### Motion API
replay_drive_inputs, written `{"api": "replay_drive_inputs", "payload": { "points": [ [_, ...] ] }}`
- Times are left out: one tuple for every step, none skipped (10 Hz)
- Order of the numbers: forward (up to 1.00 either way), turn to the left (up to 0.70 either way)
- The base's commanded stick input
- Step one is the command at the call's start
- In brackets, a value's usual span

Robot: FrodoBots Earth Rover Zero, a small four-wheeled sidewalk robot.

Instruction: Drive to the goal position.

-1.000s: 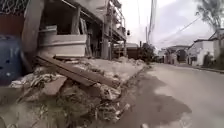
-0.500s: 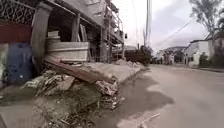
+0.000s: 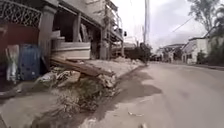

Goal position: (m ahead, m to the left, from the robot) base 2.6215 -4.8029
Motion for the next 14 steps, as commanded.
{"api": "replay_drive_inputs", "payload": {
  "points": [
    [0.00,-0.26],
    [0.49,-0.32],
    [0.70,-0.27],
    [0.70,-0.27],
    [0.70,-0.27],
    [0.70,-0.27],
    [0.70,-0.27],
    [0.70,-0.27],
    [0.70,-0.27],
    [0.70,-0.27],
    [0.70,-0.27],
    [0.70,-0.27],
    [0.70,-0.27],
    [0.70,-0.27]
  ]
}}
